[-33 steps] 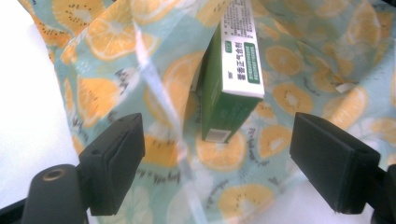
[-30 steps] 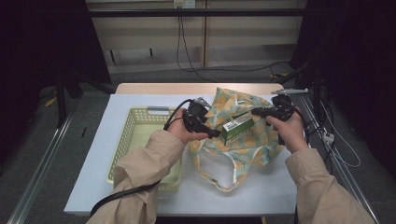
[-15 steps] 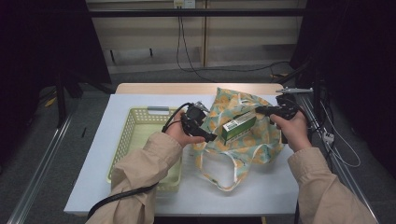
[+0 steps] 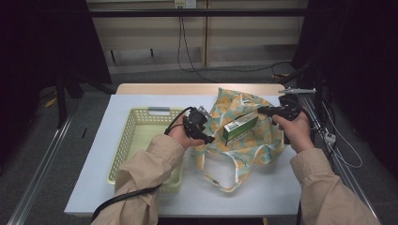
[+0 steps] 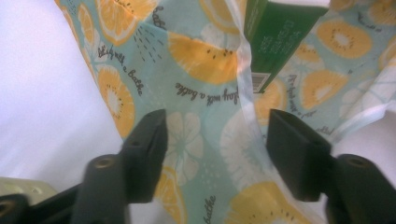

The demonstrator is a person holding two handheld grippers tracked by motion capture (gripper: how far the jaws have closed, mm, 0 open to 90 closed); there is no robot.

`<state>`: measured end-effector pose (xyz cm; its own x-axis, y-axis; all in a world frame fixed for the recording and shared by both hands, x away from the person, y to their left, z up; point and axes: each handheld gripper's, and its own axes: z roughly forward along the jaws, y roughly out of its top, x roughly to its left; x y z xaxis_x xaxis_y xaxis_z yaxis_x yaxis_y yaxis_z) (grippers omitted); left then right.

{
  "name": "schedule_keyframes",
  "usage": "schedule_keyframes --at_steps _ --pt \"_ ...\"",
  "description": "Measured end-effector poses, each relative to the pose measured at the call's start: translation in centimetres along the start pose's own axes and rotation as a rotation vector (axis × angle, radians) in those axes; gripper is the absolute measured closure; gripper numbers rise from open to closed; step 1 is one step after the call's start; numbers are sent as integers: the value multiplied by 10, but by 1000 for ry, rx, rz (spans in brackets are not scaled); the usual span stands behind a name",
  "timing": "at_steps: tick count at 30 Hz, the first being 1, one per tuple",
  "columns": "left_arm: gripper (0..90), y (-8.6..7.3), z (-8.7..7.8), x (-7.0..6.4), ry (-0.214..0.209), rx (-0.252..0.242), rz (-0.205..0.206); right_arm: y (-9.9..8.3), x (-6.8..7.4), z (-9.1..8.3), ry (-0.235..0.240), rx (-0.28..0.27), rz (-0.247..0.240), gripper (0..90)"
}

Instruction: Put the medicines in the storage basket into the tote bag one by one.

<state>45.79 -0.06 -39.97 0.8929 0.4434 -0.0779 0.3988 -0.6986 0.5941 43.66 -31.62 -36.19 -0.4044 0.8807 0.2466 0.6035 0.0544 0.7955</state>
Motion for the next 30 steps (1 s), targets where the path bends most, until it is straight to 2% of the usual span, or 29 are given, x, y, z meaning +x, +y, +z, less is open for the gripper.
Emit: schedule_keyframes --at_steps 2,4,11,13,17,19,23,30 --pt "508 0 2 -1 -15 -1 6 0 0 -1 0 -4 5 892" --pt "537 0 4 -2 -20 13 8 0 -1 -2 1 -7 6 892" --pt "810 1 4 0 -32 36 24 -1 -3 -4 0 -9 5 892" --pt "868 1 1 2 -48 26 3 -2 -3 -4 4 -11 4 893" --pt "898 1 -7 5 -59 1 -28 -5 -3 -4 6 -10 7 892" --pt "900 2 -11 5 -49 -9 -22 -6 -4 -3 6 -9 9 892" --pt "900 7 -21 5 -59 -33 -30 -8 -4 -3 7 -7 10 893" --pt "900 19 -40 4 -60 -80 -62 -9 -1 -3 18 -9 3 893"
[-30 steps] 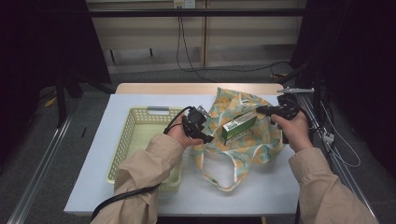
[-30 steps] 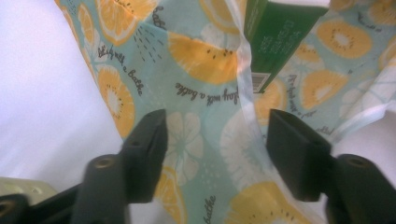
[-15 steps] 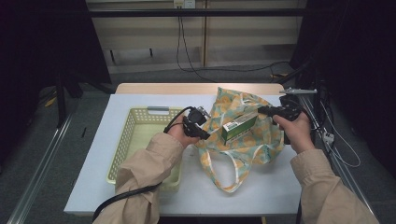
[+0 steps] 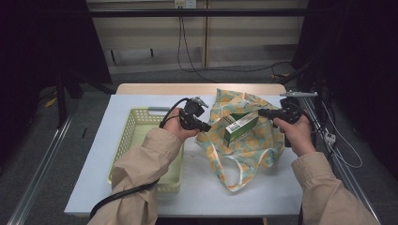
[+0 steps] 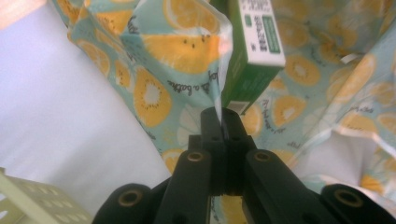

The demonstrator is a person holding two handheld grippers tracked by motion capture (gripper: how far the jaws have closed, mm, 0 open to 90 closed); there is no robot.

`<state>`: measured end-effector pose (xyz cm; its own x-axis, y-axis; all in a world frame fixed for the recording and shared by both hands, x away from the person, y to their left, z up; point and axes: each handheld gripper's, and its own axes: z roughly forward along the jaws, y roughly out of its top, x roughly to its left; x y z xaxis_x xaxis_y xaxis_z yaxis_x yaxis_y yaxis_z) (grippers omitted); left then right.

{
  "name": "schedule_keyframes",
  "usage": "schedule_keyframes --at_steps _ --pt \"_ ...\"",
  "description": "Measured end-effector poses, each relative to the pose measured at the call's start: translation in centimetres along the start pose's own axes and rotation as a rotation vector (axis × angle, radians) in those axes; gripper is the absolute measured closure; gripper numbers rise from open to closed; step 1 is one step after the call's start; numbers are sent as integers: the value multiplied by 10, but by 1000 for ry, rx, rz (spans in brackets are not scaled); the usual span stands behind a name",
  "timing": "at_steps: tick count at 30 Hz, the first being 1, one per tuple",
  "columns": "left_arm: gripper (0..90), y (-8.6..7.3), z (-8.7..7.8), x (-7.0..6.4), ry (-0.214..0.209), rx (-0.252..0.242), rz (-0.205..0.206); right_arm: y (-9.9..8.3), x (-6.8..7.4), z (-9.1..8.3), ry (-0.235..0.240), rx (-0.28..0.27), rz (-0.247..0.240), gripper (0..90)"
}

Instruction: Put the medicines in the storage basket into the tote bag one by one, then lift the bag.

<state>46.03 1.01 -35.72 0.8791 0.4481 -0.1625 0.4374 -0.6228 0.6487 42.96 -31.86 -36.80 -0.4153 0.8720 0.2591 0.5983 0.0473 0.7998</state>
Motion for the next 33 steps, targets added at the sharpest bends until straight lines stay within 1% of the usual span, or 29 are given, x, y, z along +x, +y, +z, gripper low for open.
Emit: schedule_keyframes --at_steps 4,6,9,11,12,14,16,18,21,22,23,25,30,31,32,33 --pt "900 7 -9 0 -3 -28 -22 2 2 -2 3 0 1 893" --pt "900 11 -14 1 -5 -39 -27 3 3 -2 3 -4 -8 893" --pt "900 16 -21 2 -16 -59 -51 6 4 -3 2 -7 -8 893" --pt "900 20 -26 3 -15 -63 -52 9 4 -5 0 -15 -13 893" --pt "900 23 -28 3 -23 -70 -62 11 5 -5 -1 -15 -9 893" --pt "900 28 -33 2 -24 -77 -59 14 5 -6 0 -23 -14 893" --pt "900 33 -36 1 -29 -82 -57 17 7 -7 -1 -19 -21 893" --pt "900 37 -39 1 -29 -79 -54 19 8 -6 2 -21 -24 892" --pt "900 43 -45 2 -34 -91 -68 22 10 -6 4 -19 -24 893" --pt "900 47 -48 1 -3 -102 -82 23 10 -7 7 -24 -29 893" --pt "900 49 -50 3 -42 -109 -78 26 12 -8 10 -29 -30 893" --pt "900 55 -56 3 -43 -125 -84 30 14 -10 12 -34 -38 892" --pt "900 69 -68 1 -33 -134 -66 42 16 -13 13 -43 -49 892" --pt "900 71 -71 0 -37 -137 -63 44 17 -14 12 -45 -50 893" --pt "900 74 -73 0 -44 -146 -68 46 17 -14 12 -47 -49 893" --pt "900 76 -75 0 -41 -148 -68 48 17 -15 11 -48 -49 893"
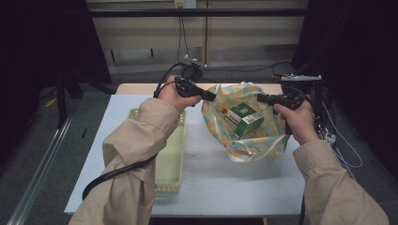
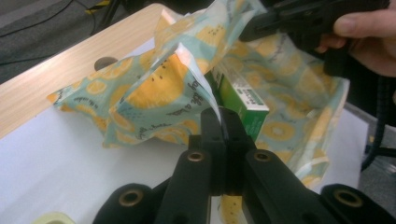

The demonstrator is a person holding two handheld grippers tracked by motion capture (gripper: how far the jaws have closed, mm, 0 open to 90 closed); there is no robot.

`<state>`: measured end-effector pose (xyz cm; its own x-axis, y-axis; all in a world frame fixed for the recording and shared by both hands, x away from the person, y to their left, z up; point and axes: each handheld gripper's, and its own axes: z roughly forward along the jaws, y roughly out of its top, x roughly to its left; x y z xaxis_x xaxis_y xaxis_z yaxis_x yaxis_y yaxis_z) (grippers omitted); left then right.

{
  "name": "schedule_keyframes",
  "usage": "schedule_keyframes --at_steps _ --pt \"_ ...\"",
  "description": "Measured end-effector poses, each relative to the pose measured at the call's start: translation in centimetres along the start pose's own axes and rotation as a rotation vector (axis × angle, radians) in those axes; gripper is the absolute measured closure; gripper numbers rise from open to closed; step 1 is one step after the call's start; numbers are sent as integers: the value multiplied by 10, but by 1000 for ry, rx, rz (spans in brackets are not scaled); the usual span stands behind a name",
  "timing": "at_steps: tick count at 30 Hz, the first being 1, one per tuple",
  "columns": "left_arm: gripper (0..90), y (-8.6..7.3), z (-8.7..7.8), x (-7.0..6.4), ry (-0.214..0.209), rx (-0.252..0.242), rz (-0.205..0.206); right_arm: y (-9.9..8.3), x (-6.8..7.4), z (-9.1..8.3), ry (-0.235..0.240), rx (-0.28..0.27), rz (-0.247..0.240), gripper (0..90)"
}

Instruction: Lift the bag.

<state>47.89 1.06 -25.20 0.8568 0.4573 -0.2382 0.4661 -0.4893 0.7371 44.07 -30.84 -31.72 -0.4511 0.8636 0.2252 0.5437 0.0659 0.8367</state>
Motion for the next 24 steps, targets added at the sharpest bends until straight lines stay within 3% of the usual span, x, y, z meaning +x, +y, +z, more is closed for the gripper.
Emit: schedule_keyframes --at_steps 3,9,17,21,24 --pt "900 8 -5 0 -10 -10 -2 7 2 -2 1 -8 -5 893" --pt "900 27 -18 0 -1 -25 9 26 4 -9 -16 -16 -17 894" --pt "900 52 -42 2 18 -65 17 57 14 -22 -2 -54 -38 894" --pt "900 59 -50 6 32 -76 9 66 20 -24 14 -76 -40 894" --pt "900 56 -46 10 38 -52 4 65 21 -20 17 -55 -47 894"
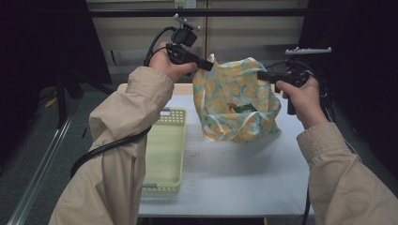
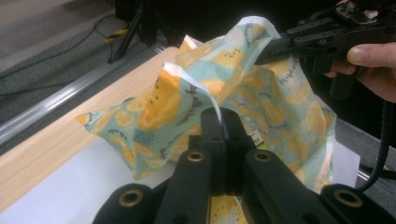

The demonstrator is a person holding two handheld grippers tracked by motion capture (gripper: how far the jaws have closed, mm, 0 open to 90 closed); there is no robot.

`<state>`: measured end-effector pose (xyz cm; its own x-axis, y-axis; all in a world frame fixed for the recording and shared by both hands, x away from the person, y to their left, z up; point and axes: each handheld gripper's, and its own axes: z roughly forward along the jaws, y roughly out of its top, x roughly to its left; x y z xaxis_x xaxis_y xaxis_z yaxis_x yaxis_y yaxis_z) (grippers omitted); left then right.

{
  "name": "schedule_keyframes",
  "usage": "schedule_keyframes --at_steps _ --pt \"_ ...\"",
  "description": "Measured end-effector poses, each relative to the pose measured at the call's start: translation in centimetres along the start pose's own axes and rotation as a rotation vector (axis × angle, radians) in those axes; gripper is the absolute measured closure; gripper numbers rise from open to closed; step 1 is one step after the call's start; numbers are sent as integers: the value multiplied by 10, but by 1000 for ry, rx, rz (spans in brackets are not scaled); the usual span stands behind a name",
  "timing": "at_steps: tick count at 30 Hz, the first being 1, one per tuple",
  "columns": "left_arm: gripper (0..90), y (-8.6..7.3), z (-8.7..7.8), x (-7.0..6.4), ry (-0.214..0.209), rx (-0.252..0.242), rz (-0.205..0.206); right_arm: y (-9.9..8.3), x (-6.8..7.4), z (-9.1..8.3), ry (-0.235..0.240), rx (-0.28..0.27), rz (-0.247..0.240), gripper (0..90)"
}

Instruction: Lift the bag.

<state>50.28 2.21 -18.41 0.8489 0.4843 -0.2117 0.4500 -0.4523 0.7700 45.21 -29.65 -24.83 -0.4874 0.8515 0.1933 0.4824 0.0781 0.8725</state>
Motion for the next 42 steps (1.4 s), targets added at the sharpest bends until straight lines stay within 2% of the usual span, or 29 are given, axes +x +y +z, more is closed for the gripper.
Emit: schedule_keyframes --at_steps 5,11,16,18,19,20,22,24,26,28,30,32,34,42 --pt "900 -8 5 8 -11 -7 -25 -12 0 9 11 23 6 894" --pt "900 -14 0 8 7 5 -13 -21 2 14 14 36 9 892" --pt "900 -24 -3 12 19 7 -28 -26 9 19 27 43 1 888" --pt "900 -30 -4 14 20 6 -39 -29 13 22 37 46 2 872" --pt "896 -34 -4 15 21 6 -48 -30 15 23 40 45 5 832" --pt "868 -38 -5 16 28 3 -53 -31 17 24 42 48 15 762" --pt "716 -46 -6 18 48 4 -65 -34 21 28 49 59 9 633" --pt "672 -54 -9 21 54 -1 -78 -34 24 29 47 67 10 460" --pt "582 -61 -10 23 52 1 -88 -35 28 29 44 76 5 371" --pt "520 -68 -11 23 53 11 -85 -36 31 27 60 83 -6 327" --pt "422 -74 -14 23 73 4 -90 -38 34 25 62 85 -12 272" --pt "389 -80 -15 24 67 1 -99 -40 35 23 63 98 -10 243" --pt "316 -86 -15 25 80 2 -109 -41 37 20 60 98 -14 209" --pt "258 -104 -17 22 77 4 -109 -42 48 4 70 77 -19 196"
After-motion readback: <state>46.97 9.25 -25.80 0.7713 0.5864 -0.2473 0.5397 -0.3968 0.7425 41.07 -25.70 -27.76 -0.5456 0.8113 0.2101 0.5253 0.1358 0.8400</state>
